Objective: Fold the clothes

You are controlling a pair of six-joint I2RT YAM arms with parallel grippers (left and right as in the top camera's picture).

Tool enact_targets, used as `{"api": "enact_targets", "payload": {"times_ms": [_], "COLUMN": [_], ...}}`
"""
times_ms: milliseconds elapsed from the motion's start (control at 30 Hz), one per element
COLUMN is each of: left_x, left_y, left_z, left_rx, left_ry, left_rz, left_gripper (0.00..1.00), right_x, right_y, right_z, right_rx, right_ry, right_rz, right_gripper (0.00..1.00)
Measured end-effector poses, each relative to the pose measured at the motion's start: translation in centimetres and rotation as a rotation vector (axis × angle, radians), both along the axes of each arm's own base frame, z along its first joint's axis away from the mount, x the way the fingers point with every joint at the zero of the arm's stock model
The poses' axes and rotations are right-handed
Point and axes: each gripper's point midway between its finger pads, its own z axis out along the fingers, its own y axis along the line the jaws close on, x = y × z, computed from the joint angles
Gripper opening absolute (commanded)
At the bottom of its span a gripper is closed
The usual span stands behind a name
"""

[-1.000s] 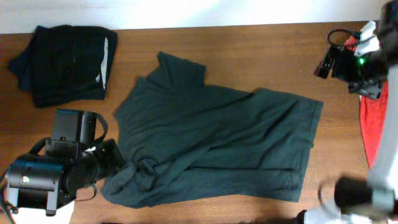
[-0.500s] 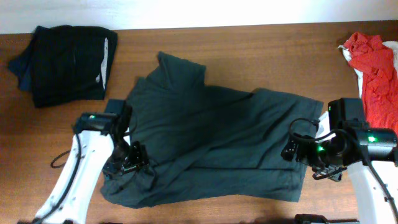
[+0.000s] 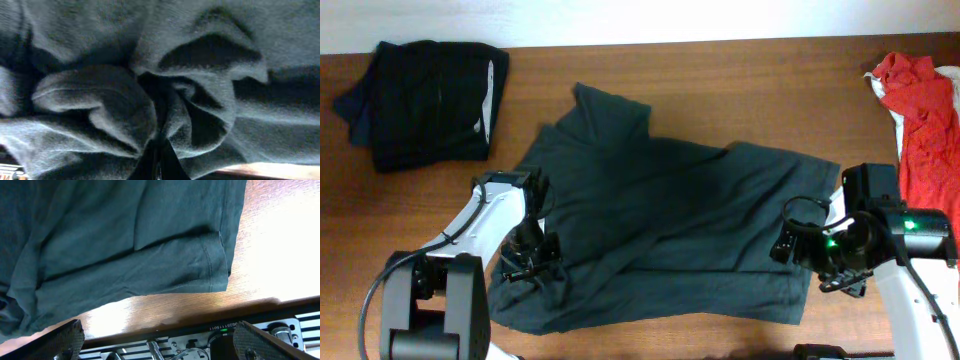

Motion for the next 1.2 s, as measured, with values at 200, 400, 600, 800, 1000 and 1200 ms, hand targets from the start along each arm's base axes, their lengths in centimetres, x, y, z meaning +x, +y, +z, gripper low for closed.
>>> {"api": "enact_targets", "payload": {"times_ms": [200,400,600,800,1000,1200], "left_x": [1.0,6.0,6.4,6.5,6.4,5.6], "left_y": [0.7,2.8,3.8,3.8,3.8,3.8], "left_z": [0.0,2.3,2.2,2.2,2.3,2.4], "left_rx": [0.039,0.038,0.046,0.047,0.047,0.048], "left_ry": [-0.037,-0.223,-0.240,-0.241,-0.237,-0.205], "left_rz": [-0.009,0.120,0.163,0.166,0.166,0.165], "left_gripper": [0.00,0.00,0.00,0.01,0.00,0.00], "right_x": [-1.2,-2.9,-2.7,-1.2,-1.4,-1.2], "right_y": [0.1,0.3,0.6,-0.7,-1.4,-1.4], "right_z": [-4.0,-6.6,-11.7,-14.9,-16.5,-15.6], "right_rx": [0.015,0.020,0.044,-0.011,-0.057,-0.062], "right_ry": [0.091,0.166,0.151,0.131,0.226,0.268], "right_rz": [-0.125,-0.172,-0.284,-0.429,-0.522,-0.519], "right_gripper": [0.99,0.99,0.99,0.89,0.41,0.26]}}
